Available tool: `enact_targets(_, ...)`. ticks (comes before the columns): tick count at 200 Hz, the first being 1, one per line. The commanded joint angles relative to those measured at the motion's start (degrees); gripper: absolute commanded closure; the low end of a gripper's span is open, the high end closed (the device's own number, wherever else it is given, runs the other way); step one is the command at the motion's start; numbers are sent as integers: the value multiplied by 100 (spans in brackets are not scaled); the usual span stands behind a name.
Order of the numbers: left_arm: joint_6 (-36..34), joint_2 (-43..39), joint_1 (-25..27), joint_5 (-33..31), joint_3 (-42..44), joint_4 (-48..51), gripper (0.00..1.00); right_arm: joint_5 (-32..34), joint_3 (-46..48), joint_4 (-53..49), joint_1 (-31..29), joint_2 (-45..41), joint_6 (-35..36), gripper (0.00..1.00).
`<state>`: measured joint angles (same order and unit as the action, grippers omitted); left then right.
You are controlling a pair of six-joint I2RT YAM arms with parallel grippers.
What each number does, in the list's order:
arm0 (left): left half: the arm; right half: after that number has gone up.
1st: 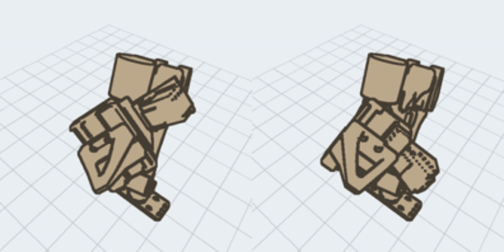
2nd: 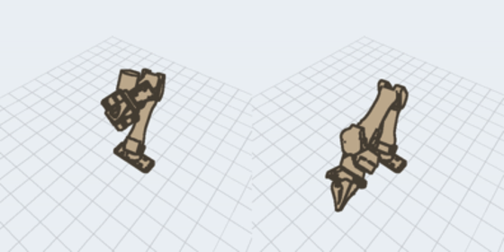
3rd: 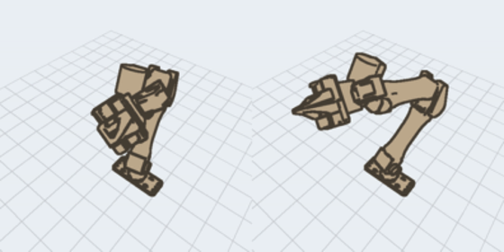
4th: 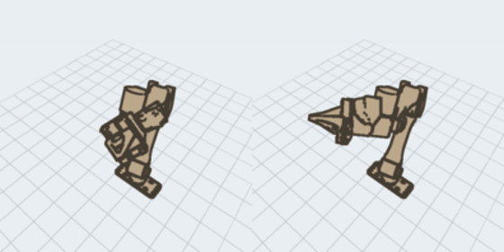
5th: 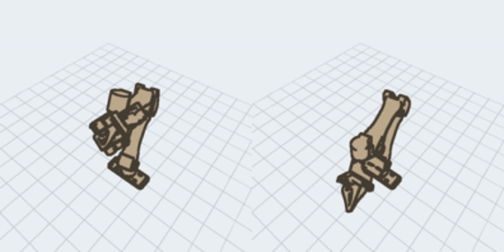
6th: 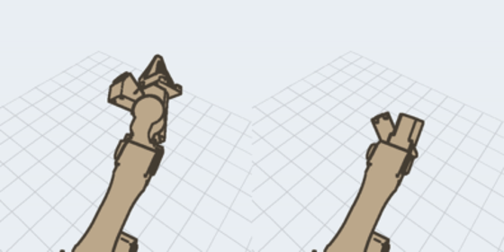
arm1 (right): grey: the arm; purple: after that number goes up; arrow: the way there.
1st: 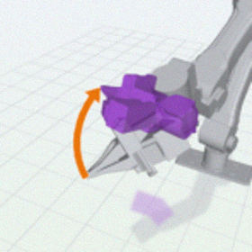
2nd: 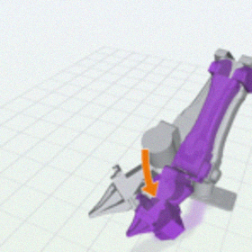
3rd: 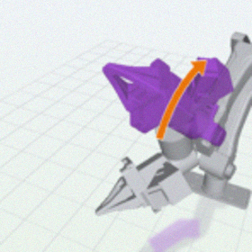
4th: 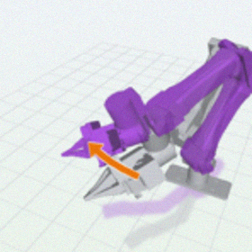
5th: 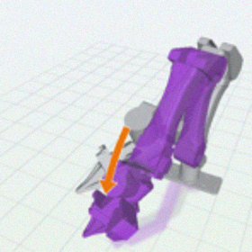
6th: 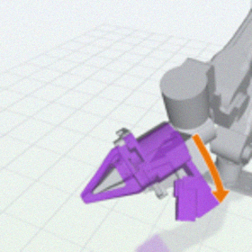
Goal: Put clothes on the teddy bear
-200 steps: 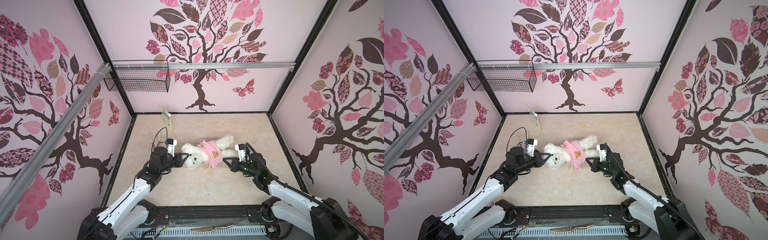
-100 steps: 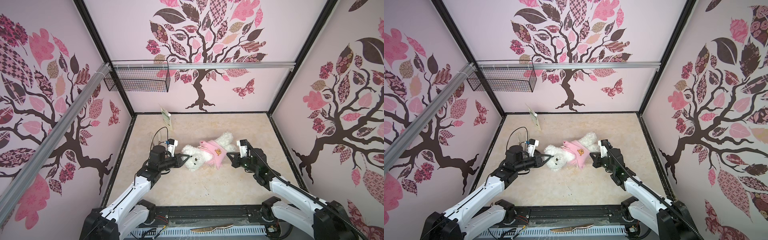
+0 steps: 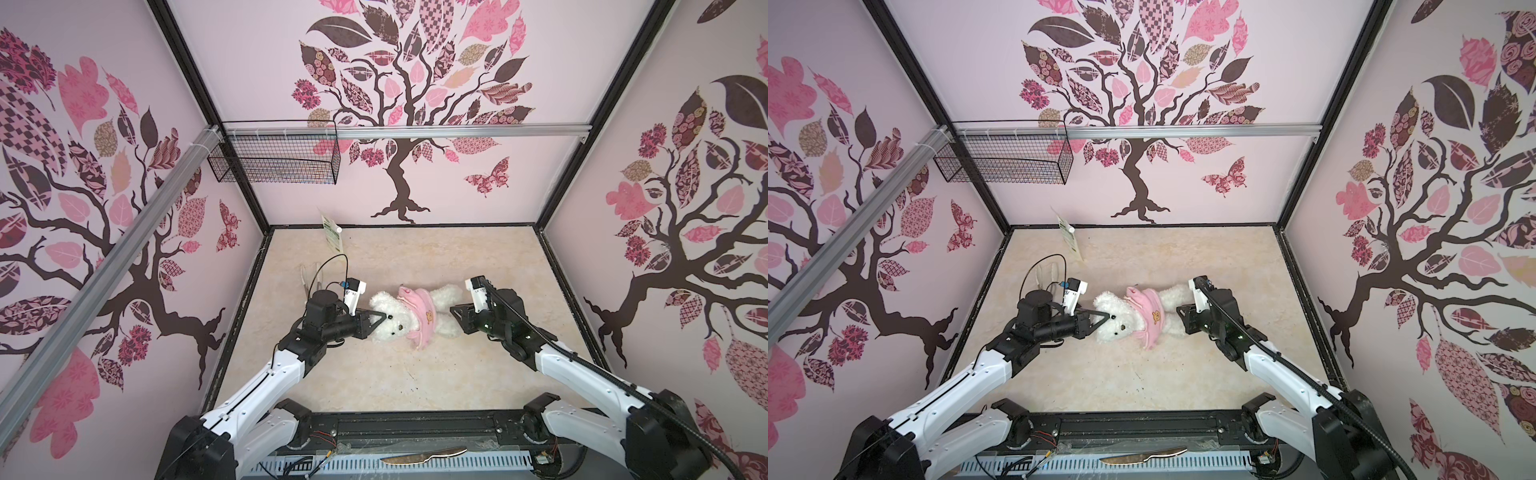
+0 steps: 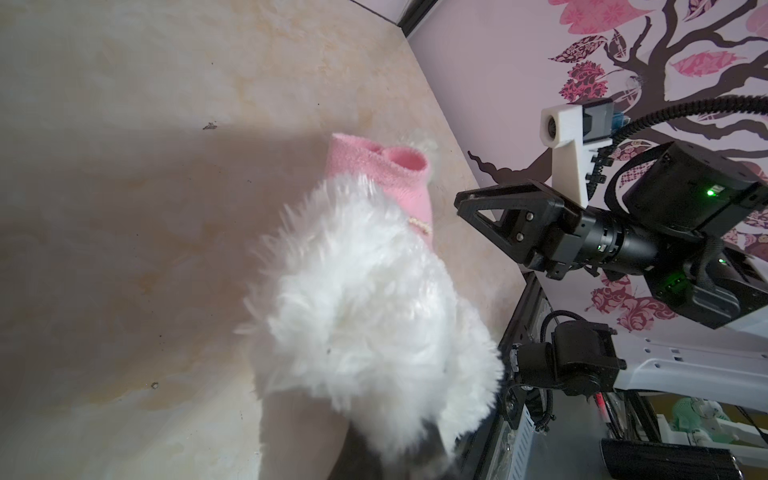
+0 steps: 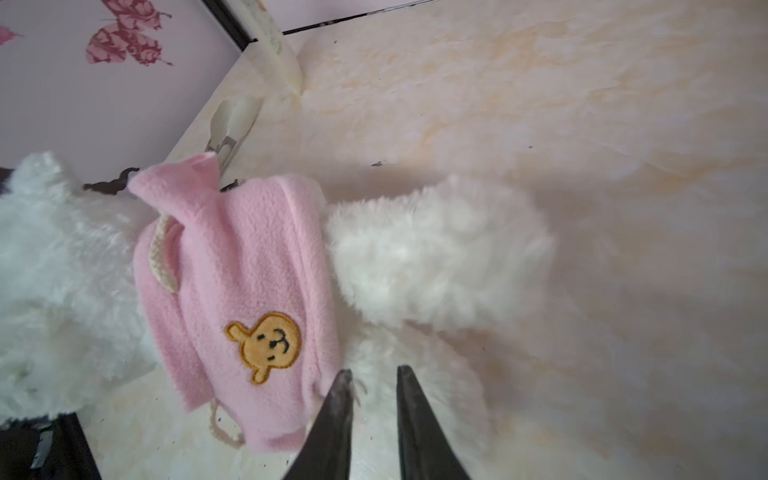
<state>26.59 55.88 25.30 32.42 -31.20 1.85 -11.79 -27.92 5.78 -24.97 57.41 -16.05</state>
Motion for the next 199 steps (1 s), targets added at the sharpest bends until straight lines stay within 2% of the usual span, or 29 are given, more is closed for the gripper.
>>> enact_targets(1, -1033, -298, 43, -110, -112, -95, 100, 265, 134, 158, 10, -829, 87, 72)
enact_targets(13, -1353, -361, 78, -108, -77, -74, 100, -544, 311, 772, -3, -1053, 23, 68)
enact_targets(27, -1668, -483, 167, 31, 60, -289, 100, -1494, 338, 1334, -33, -893, -210, 66)
enact_targets(43, -2096, -682, 249, 286, 223, -554, 100, -2073, 109, 1384, -60, -432, -353, 63)
enact_targets(73, -3534, -1111, 420, 439, 255, -267, 100, -1950, -118, 1305, -40, -63, -506, 61)
enact_targets(91, -4103, -1291, 500, 291, 250, -36, 100, -2282, -244, 1280, 60, 156, -697, 60)
enact_targets(115, -4157, -1352, 511, 376, 292, -130, 100, -2949, -173, 1745, 237, 358, -1059, 60)
enact_targets(146, -4168, -1342, 530, 416, 299, -115, 100, -3119, -152, 1961, 238, 435, -1067, 63)
enact_targets(162, -4201, -1356, 540, 412, 302, -69, 100, -3143, -203, 1964, 238, 520, -1049, 70)
enact_targets(184, -4213, -1373, 544, 345, 299, 9, 100, -3000, -268, 1837, 247, 587, -1025, 86)
enact_targets(199, -4215, -1412, 540, 270, 308, 28, 100, -2702, -297, 1509, 326, 574, -961, 91)
